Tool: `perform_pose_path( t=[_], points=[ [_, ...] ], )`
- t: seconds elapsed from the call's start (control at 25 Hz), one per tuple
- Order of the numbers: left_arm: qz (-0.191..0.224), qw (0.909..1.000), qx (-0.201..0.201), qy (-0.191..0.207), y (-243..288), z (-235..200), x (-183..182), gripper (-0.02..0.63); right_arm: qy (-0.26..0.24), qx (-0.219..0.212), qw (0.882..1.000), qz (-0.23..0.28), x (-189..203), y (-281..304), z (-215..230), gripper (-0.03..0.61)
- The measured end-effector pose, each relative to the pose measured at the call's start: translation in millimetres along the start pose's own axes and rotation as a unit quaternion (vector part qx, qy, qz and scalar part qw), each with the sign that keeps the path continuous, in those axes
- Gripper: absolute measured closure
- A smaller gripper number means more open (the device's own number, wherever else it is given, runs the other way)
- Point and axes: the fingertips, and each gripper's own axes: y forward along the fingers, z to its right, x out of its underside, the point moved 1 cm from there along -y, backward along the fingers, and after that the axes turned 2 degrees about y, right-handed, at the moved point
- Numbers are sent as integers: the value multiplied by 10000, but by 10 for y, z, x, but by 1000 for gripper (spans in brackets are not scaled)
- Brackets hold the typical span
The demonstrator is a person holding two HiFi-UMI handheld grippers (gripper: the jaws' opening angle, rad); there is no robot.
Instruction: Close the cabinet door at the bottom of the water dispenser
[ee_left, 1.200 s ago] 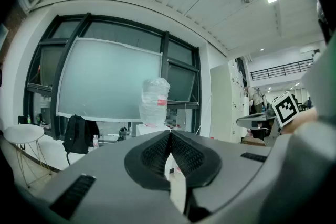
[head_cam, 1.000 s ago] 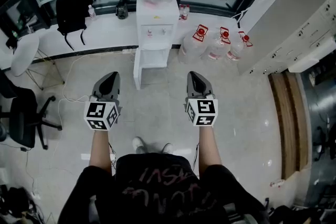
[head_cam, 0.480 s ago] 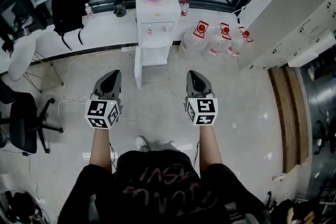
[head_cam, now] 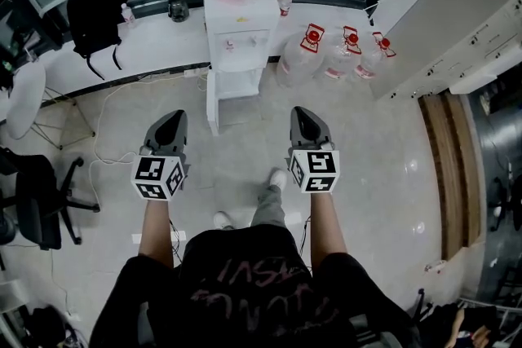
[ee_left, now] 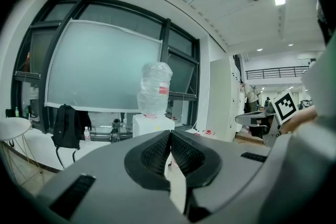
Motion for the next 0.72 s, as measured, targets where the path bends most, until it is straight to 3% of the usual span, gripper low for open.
perform_pose_path(
  t=[0.2, 0.72],
  points=[
    [-124, 9997, -203, -2, 522, -65, 81, 600, -8, -188, 9998, -41, 57, 541, 380, 566],
    [-561, 9889, -1357, -238, 1820, -166, 230, 600, -202, -966, 9943, -397, 206, 1931, 1672, 566]
  ],
)
